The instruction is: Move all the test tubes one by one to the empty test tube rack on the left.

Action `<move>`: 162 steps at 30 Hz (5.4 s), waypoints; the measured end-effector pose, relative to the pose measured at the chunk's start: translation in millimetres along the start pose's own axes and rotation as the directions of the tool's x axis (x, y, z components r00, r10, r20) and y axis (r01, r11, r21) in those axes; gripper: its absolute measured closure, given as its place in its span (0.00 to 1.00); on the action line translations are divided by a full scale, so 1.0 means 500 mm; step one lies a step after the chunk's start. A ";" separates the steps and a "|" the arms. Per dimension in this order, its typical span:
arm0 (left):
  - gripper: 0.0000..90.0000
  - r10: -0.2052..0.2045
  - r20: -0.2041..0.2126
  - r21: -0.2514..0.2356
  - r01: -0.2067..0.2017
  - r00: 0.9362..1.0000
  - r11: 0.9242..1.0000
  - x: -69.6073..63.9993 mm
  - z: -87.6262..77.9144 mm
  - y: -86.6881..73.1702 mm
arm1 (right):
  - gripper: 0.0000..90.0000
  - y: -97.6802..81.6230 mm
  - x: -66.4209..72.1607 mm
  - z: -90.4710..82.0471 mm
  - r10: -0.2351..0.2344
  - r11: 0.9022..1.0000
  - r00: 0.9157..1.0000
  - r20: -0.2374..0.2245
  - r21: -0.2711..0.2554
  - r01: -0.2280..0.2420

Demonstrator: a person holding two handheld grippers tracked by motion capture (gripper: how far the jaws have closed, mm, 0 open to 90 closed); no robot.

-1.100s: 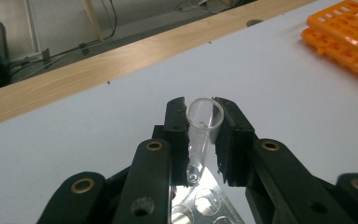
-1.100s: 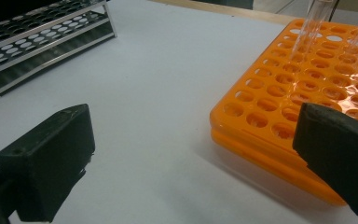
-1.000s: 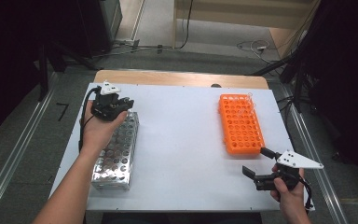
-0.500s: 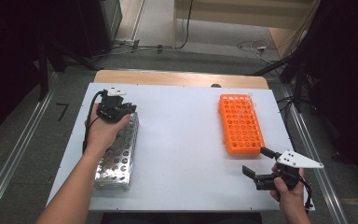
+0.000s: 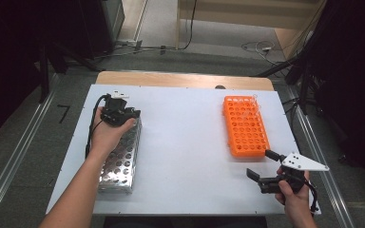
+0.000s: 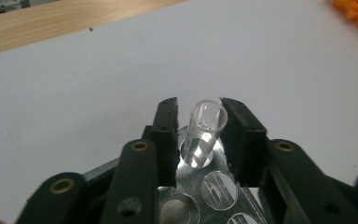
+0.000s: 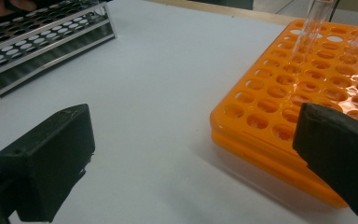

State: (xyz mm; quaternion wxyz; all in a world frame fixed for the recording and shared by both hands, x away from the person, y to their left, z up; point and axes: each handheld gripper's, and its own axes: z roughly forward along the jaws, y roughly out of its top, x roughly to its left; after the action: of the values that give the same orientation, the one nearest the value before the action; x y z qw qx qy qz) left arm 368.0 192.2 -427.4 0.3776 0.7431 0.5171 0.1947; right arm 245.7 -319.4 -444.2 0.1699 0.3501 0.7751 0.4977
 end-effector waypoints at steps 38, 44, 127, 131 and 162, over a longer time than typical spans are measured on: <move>0.00 0.005 0.246 -0.325 0.078 0.969 0.943 -0.119 -0.189 -0.131 | 0.00 0.046 -0.013 0.042 0.004 1.000 1.000 0.010 0.022 -0.005; 0.00 0.015 0.266 -0.365 0.086 0.964 0.927 -0.126 -0.205 -0.148 | 0.00 0.060 -0.035 0.051 0.032 0.999 0.999 0.035 0.013 -0.033; 0.00 0.076 0.302 -0.327 0.028 0.950 0.945 -0.184 -0.169 -0.148 | 0.82 0.164 -0.050 0.157 0.035 0.998 0.994 0.101 0.043 -0.039; 0.00 0.080 0.305 -0.329 0.026 0.949 0.944 -0.190 -0.170 -0.146 | 0.82 0.159 -0.012 0.149 0.013 0.999 0.998 0.060 0.046 -0.015; 0.28 0.154 0.341 -0.278 -0.058 0.927 0.959 -0.302 -0.155 -0.124 | 0.82 0.110 0.208 0.182 -0.187 0.975 0.976 -0.114 0.103 0.199</move>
State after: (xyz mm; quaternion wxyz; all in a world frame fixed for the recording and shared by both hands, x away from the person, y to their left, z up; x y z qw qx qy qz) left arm 217.9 92.8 -409.9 0.5496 0.7365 0.3676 0.1426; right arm 249.2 -171.7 -427.0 0.1567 0.2560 0.8403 0.4514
